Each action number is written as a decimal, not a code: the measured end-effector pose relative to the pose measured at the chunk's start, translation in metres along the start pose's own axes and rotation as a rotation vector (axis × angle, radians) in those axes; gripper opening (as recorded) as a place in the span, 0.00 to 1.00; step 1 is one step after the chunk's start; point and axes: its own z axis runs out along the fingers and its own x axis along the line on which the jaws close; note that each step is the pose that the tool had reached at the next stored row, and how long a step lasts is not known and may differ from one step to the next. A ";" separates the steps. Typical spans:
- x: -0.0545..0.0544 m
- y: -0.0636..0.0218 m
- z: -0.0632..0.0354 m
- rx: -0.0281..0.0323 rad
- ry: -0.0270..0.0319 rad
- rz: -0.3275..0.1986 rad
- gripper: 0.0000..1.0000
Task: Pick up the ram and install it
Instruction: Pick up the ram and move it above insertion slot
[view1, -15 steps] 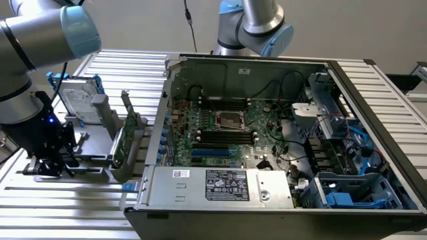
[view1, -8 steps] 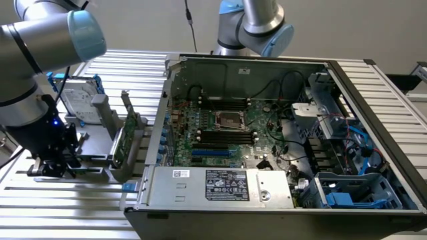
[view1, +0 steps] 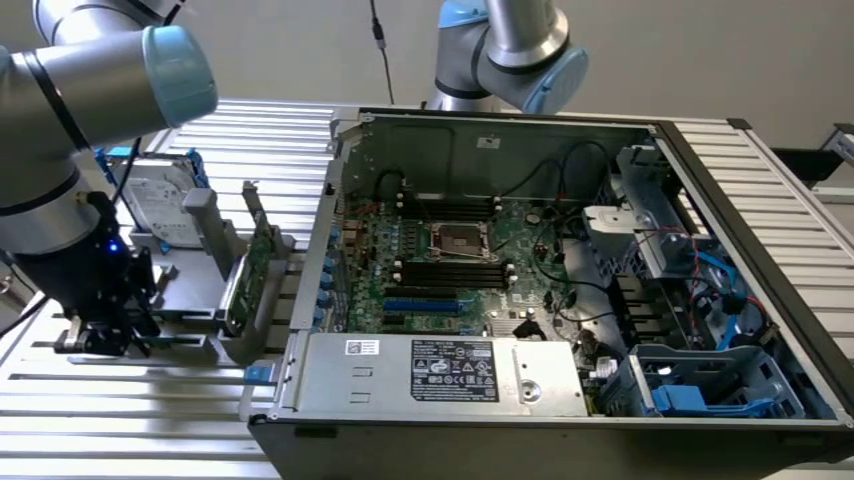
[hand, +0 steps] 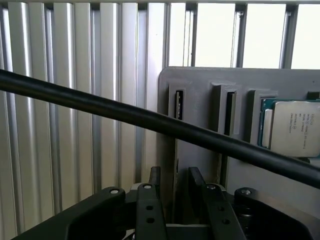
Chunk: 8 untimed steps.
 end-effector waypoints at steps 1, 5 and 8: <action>0.000 -0.0003 0.0001 -0.0001 0.0000 0.000 0.36; 0.000 -0.0014 0.0003 -0.0004 0.0000 0.000 0.21; 0.000 -0.0017 0.0004 -0.0015 0.0000 0.000 0.14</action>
